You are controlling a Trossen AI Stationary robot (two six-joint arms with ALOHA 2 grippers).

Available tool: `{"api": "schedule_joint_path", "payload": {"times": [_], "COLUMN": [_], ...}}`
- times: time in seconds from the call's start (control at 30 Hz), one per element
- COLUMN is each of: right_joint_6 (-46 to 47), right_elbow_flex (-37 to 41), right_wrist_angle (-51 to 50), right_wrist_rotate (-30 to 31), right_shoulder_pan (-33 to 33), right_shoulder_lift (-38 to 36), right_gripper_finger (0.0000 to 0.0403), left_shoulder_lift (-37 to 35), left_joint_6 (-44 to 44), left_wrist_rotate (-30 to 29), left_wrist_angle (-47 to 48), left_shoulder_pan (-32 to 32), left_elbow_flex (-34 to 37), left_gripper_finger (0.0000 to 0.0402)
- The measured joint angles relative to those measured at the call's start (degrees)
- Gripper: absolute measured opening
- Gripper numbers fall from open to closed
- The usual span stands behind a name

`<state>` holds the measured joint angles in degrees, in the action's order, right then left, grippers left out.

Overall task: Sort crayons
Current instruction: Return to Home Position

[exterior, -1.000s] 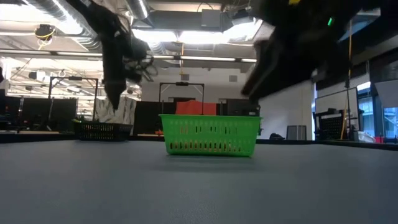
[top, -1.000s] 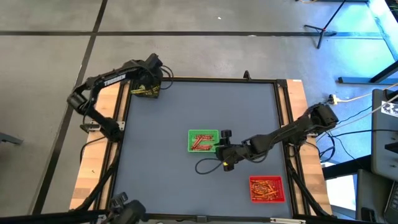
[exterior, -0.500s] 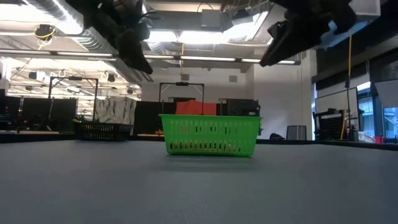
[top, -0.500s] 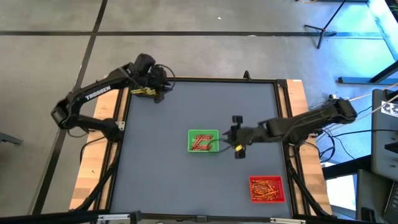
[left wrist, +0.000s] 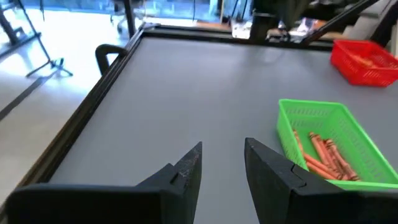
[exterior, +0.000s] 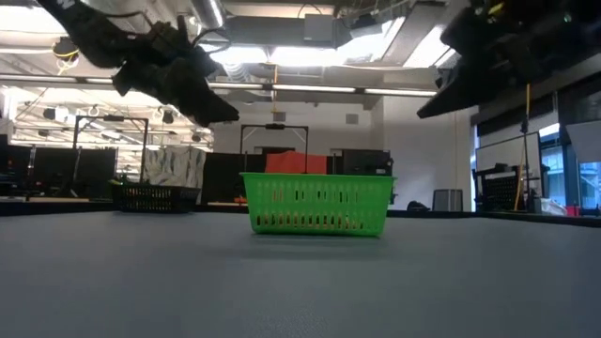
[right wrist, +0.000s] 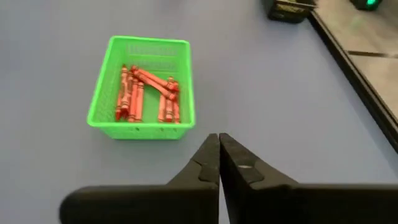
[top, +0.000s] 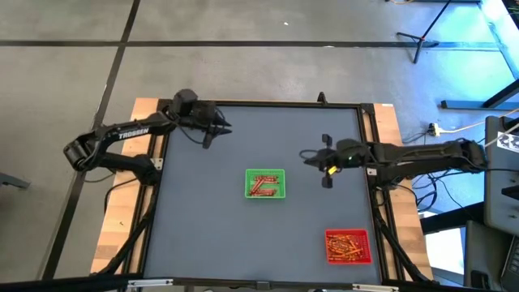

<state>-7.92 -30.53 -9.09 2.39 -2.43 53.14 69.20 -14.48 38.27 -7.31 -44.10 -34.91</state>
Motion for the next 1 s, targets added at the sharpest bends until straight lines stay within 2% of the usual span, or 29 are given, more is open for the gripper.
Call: {"api": "schedule_joint_path", "payload": {"times": [0.3,0.47,0.8,1.0], "right_joint_6": [0.92,2.75,5.98,9.42], "right_elbow_flex": [9.05,13.32,19.07,21.74], "right_wrist_angle": [6.47,7.28,4.53,2.02], "right_wrist_rotate": [-5.01,-5.50,-5.53,-0.68], "right_shoulder_pan": [-7.19,-9.90,-12.34,-12.32], "right_shoulder_lift": [-9.71,-16.84,-33.43,-40.59], "right_gripper_finger": [0.0011,0.0002,0.0005,0.0005], "left_shoulder_lift": [-0.02,-4.10,-20.72,-27.76], "left_joint_6": [4.88,9.04,13.57,18.34], "left_wrist_rotate": [2.52,2.41,-4.89,-15.75], "left_wrist_angle": [-20.27,-30.17,-28.02,-27.79], "left_shoulder_pan": [0.69,0.21,0.18,5.76], "left_elbow_flex": [11.25,17.58,25.08,30.49], "left_gripper_finger": [0.0105,0.0105,0.0105,0.0104]}}
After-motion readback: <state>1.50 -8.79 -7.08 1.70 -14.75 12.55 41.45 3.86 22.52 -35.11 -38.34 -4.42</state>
